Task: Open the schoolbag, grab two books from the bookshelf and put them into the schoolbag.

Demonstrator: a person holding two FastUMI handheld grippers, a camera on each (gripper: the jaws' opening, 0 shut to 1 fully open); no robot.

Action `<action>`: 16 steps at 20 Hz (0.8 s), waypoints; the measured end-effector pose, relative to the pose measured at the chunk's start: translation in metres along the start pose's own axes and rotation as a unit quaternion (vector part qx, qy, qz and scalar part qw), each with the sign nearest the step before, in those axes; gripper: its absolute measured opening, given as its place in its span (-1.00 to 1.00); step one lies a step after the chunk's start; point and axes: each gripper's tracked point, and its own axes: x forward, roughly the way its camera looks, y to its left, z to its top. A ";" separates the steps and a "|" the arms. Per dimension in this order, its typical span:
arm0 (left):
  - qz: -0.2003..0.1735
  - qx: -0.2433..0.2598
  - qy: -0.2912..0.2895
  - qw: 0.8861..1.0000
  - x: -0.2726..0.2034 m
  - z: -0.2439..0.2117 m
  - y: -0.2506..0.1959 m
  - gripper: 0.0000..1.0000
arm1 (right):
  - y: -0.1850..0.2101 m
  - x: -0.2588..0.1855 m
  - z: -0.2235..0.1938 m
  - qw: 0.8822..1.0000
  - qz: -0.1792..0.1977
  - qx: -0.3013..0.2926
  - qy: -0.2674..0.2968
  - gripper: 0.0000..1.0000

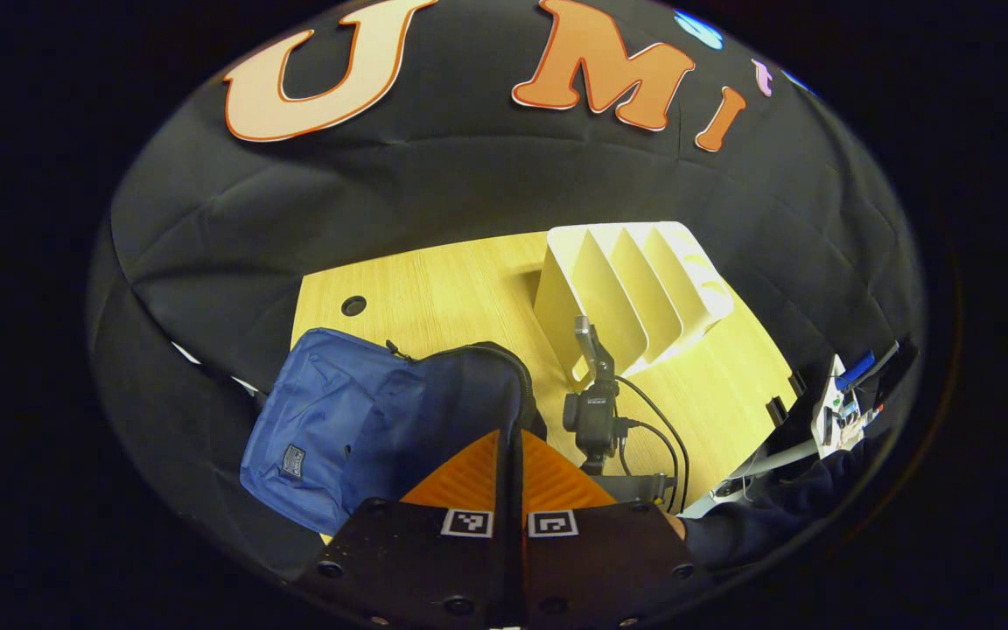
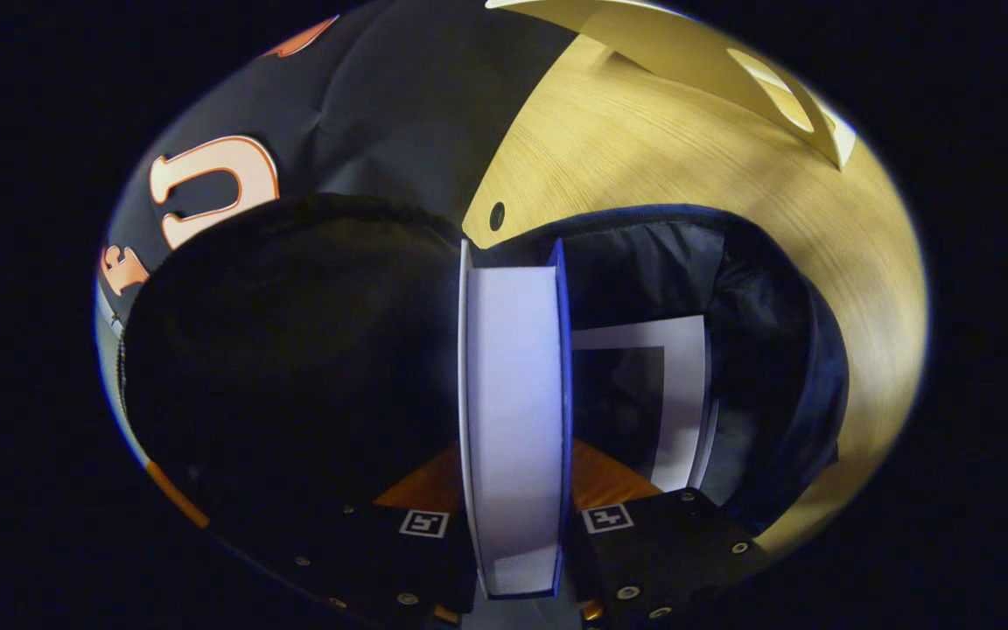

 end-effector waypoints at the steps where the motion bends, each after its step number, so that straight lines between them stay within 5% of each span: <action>1: 0.003 0.000 0.001 1.000 0.000 0.000 0.002 -0.99 | -0.009 0.000 -0.003 1.000 -0.022 -0.004 0.007 0.00; 2: 0.005 -0.003 0.002 1.000 0.001 0.000 0.005 -0.99 | -0.017 -0.001 -0.006 0.999 -0.046 -0.006 0.017 -0.07; 5: 0.004 -0.011 -0.001 1.000 0.001 -0.002 0.009 -0.99 | -0.025 -0.002 -0.022 0.995 -0.081 -0.021 0.051 0.71; 9: 0.013 -0.015 -0.005 1.000 0.002 0.001 0.017 -0.99 | -0.021 -0.023 -0.029 0.989 -0.116 -0.034 0.081 0.97; 14: 0.012 -0.035 -0.012 0.999 0.000 0.001 0.024 -0.99 | -0.020 -0.044 -0.042 0.981 -0.143 -0.038 0.125 1.00; 15: 0.014 -0.037 -0.013 0.999 0.001 0.001 0.024 -0.99 | -0.020 -0.050 -0.044 0.980 -0.145 -0.049 0.131 0.75; 16: 0.015 -0.039 -0.014 0.999 0.000 0.001 0.025 -0.99 | -0.021 -0.054 -0.043 0.978 -0.149 -0.057 0.133 0.75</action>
